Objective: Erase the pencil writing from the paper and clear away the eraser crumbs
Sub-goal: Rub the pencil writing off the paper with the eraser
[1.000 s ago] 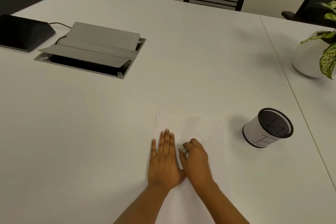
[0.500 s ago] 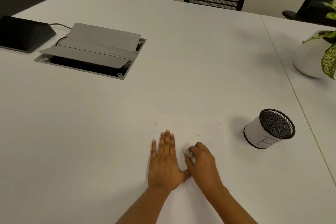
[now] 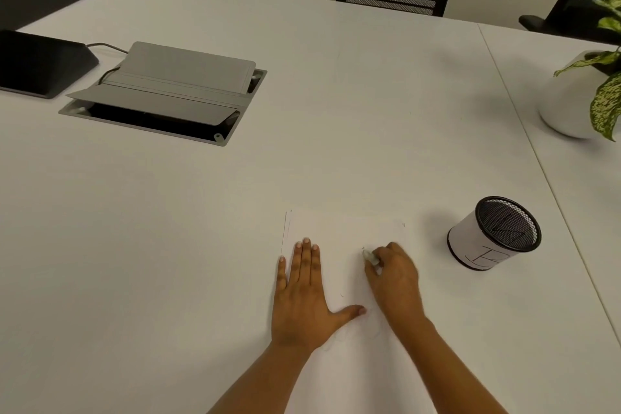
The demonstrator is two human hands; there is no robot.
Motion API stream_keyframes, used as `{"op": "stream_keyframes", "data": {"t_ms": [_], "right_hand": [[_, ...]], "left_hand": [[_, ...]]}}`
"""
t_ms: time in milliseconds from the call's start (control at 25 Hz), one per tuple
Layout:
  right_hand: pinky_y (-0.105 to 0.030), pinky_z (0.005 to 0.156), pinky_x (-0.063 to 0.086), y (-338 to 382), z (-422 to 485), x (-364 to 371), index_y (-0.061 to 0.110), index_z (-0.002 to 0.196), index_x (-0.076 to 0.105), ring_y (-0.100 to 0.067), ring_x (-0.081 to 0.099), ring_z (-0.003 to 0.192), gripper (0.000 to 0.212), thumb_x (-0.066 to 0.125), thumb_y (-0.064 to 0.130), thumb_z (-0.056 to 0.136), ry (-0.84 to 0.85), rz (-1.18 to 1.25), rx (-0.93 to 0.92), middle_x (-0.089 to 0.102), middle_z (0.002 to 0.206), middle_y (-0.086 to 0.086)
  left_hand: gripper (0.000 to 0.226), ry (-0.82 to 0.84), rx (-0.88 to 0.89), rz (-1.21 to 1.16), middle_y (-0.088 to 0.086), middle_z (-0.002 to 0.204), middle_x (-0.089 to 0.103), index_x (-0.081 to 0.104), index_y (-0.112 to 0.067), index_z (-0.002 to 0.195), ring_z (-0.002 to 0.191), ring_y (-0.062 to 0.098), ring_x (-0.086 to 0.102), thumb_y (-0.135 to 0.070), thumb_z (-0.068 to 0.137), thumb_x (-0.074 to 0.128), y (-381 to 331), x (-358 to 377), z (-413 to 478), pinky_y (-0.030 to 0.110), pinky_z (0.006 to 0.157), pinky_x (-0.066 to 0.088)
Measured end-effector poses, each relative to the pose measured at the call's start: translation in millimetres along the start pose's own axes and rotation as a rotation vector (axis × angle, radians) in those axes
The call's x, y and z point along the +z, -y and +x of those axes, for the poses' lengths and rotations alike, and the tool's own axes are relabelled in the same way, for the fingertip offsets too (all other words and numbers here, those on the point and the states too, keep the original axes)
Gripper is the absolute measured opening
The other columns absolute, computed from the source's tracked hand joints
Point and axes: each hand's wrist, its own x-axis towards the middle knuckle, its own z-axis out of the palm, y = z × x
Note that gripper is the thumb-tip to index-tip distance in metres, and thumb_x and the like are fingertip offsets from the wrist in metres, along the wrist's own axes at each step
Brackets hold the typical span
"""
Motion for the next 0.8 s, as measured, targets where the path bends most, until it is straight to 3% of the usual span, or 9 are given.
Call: {"op": "stream_keyframes", "data": {"t_ms": [160,320,440,560,720,800], "right_hand": [[-0.008,0.054,0.025,2.3,-30.0,10.9,0.005,0.064,0.058,-0.009,0.039,0.057,0.020,0.061,0.007,0.084,0.091,0.042,-0.072,0.030,0.062,0.017],[-0.013,0.050,0.025,-8.9,-4.8,-3.7,0.007,0.059,0.052,-0.010,0.037,0.053,0.029,0.059,0.010,0.086,0.018,0.000,-0.055,0.034,0.060,0.007],[-0.022,0.053,0.027,-16.4,17.5,-15.5,-0.003,0.068,0.060,-0.018,0.041,0.058,0.023,0.057,0.010,0.087,-0.034,-0.058,0.010,0.043,0.068,-0.005],[-0.023,0.052,0.026,-11.9,11.3,-13.0,-0.003,0.064,0.057,-0.017,0.040,0.056,0.027,0.056,0.009,0.088,-0.031,-0.056,0.024,0.041,0.065,-0.004],[-0.009,0.051,0.024,-2.7,-32.7,1.5,0.005,0.062,0.057,0.000,0.034,0.053,0.022,0.062,0.009,0.084,0.096,0.012,-0.068,0.030,0.059,0.016],[-0.009,0.051,0.023,-7.1,-29.9,-1.3,0.010,0.058,0.052,0.000,0.034,0.051,0.027,0.062,0.008,0.083,0.089,0.016,-0.088,0.030,0.059,0.016]], "left_hand": [[0.116,0.016,-0.014,0.018,0.013,0.150,0.023,0.023,-0.005,0.142,0.139,0.029,0.019,-0.088,0.062,0.022,-2.7,-3.6,-0.8,0.042,0.110,-0.002],[0.122,0.012,-0.005,0.003,0.009,0.154,-0.003,-0.003,-0.009,0.143,0.140,0.025,-0.009,-0.093,0.057,0.016,1.3,1.4,0.3,0.043,0.111,-0.013],[0.121,0.023,-0.008,0.010,0.006,0.153,-0.010,-0.010,-0.011,0.142,0.140,0.024,-0.016,-0.093,0.057,0.013,1.0,2.2,0.5,0.046,0.110,-0.014],[0.121,0.005,-0.014,-0.005,0.008,0.153,-0.003,-0.001,-0.008,0.144,0.141,0.026,-0.007,-0.093,0.059,0.017,1.1,2.4,0.6,0.045,0.111,-0.010],[0.119,0.005,-0.011,0.015,0.014,0.151,0.022,0.023,-0.003,0.142,0.139,0.028,0.018,-0.091,0.062,0.019,-1.4,-1.4,0.7,0.042,0.110,-0.001],[0.119,0.005,-0.005,0.009,0.014,0.149,0.025,0.026,-0.003,0.141,0.138,0.028,0.021,-0.091,0.062,0.020,-1.8,-2.2,0.3,0.042,0.110,0.000]]}}
